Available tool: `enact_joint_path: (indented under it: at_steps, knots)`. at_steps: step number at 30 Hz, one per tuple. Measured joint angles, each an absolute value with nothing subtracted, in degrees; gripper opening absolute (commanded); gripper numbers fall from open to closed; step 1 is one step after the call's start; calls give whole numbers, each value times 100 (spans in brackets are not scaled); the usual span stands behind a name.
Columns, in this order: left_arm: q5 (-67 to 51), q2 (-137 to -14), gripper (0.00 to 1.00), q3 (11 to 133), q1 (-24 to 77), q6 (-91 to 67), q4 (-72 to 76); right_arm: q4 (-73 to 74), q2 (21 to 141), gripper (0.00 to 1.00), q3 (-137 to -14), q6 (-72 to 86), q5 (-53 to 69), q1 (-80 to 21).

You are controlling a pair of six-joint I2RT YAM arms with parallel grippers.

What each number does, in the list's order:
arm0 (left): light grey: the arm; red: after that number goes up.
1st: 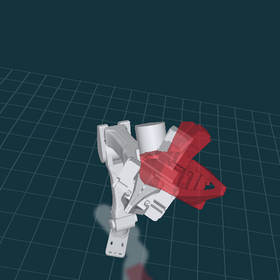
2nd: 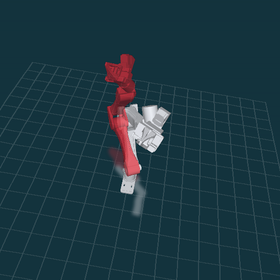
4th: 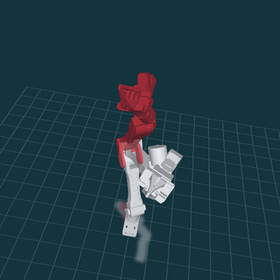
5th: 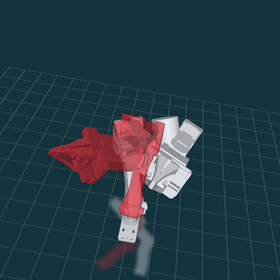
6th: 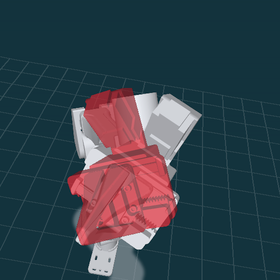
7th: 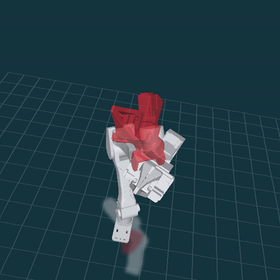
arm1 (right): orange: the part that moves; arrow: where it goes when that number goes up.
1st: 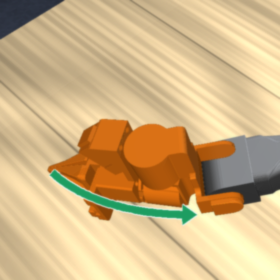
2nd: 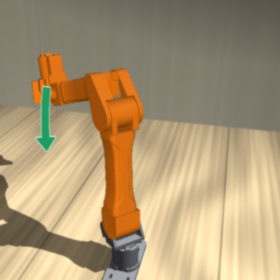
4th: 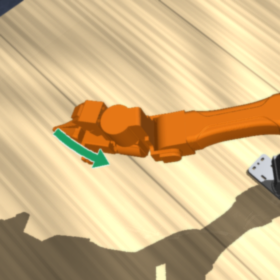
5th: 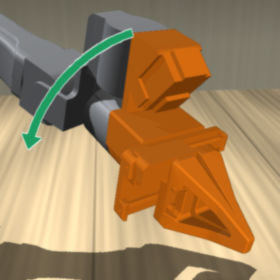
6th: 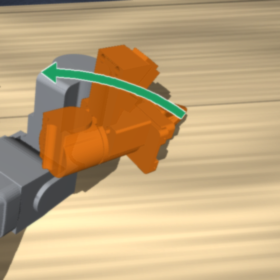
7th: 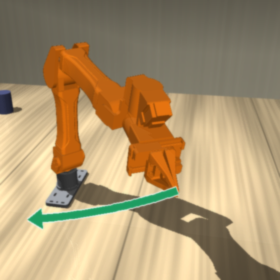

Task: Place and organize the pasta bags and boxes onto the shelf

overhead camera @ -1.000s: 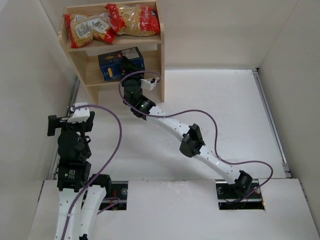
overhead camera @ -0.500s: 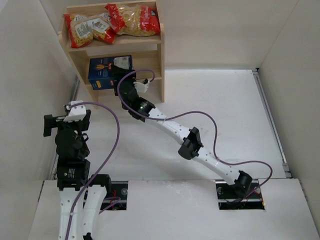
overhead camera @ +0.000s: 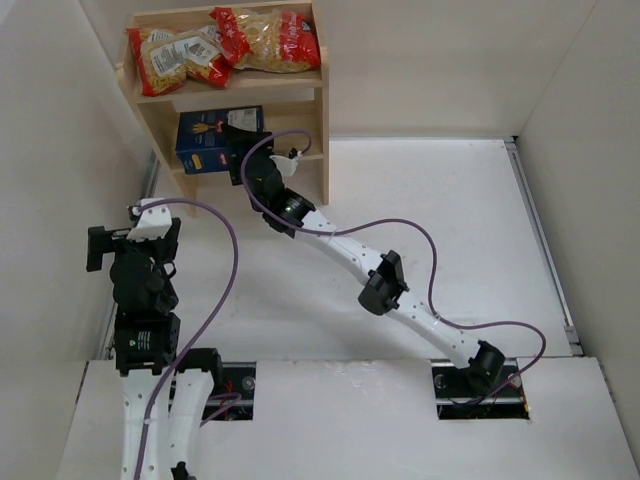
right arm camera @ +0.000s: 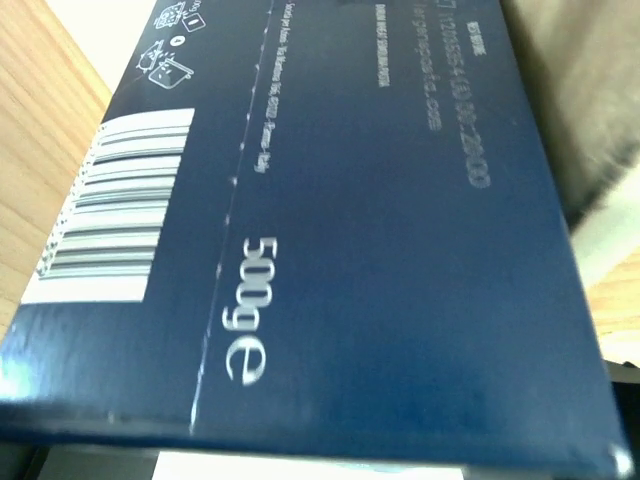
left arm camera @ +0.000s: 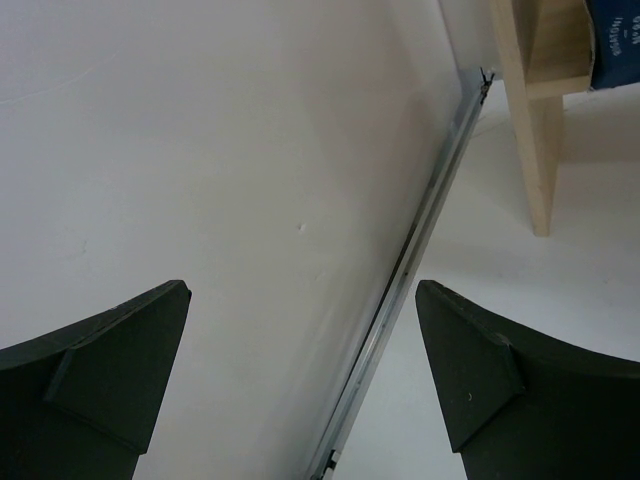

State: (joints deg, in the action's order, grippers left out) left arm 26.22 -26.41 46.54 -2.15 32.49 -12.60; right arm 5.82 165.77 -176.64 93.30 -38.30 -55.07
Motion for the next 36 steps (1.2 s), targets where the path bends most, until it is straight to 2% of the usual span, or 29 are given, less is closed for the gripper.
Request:
enact_joint_path:
  at_steps: [7,13,20,28,36]
  knots:
    - [1719,-3363,100,4982,-49,3249,-1441,722,16577,100,-17692,9260,-3546,-5533]
    - [600,-5540,100,5863,-14,3308,-633,910,16551,100,-17729,9266,-3533,-5548]
    - [403,-7220,100,5885,-56,4027,687,1269,16448,100,-17729,9255,-3450,-5531]
    - [574,-7747,100,5907,-95,4407,2058,1640,16333,100,-17729,9172,-3245,-5478]
    - [633,-7957,100,5942,-84,4427,2403,3291,15898,100,-17729,9526,-3194,-5470]
